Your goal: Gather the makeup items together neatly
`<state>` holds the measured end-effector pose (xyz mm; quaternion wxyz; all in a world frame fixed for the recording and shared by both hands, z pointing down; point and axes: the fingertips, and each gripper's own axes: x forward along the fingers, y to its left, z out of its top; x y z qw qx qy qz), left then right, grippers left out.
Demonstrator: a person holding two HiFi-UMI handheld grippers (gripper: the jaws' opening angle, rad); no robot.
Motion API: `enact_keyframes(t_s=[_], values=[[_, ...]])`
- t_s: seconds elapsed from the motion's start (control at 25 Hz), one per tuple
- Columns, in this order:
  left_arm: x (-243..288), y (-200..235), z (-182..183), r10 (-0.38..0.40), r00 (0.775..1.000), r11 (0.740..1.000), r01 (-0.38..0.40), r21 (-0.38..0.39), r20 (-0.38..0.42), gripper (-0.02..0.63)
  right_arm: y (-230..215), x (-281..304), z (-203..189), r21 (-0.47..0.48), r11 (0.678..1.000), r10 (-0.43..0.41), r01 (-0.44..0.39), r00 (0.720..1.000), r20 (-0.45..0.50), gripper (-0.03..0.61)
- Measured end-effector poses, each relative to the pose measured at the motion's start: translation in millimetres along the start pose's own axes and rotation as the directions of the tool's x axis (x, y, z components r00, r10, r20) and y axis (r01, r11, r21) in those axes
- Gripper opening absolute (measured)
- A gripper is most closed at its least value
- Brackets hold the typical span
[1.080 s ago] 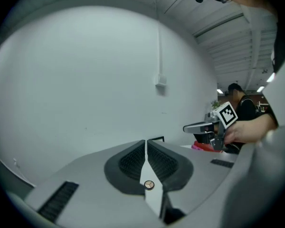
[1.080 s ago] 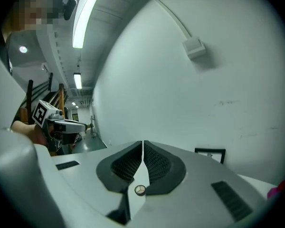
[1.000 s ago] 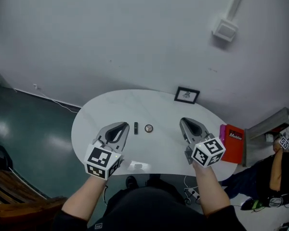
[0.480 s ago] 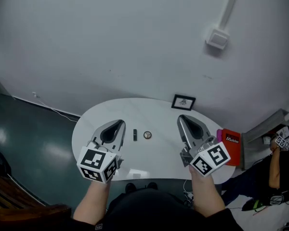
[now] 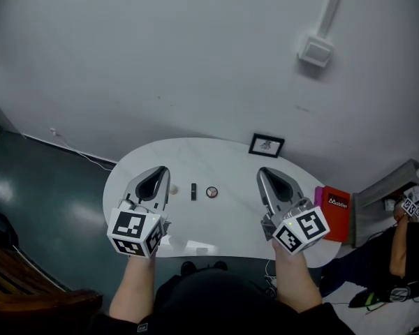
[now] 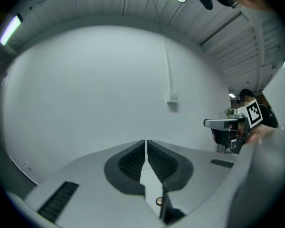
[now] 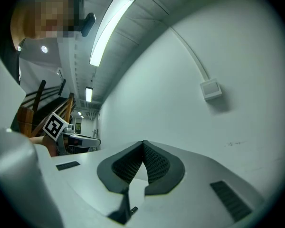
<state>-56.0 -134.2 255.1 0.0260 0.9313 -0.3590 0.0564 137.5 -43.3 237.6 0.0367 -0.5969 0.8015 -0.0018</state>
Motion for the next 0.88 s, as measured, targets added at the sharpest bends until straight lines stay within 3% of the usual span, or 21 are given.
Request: enact_keyframes(t_s=[0.28,0.88], values=[[-4.8,-15.1,0.5,-0.005,1.000,1.000,0.005,0.015,-0.004,0.025,4.3,-4.8,-4.0,-0.027,1.000,0.003,-0.003,1.000,-0.014,0.034],[-10.1,-27.3,-6.6,-0.016,1.000,1.000,0.016,0.008,-0.017,0.025,11.7,-11.6,-10.0,0.017,1.000,0.027,-0.026,0.999,-0.018,0.034]])
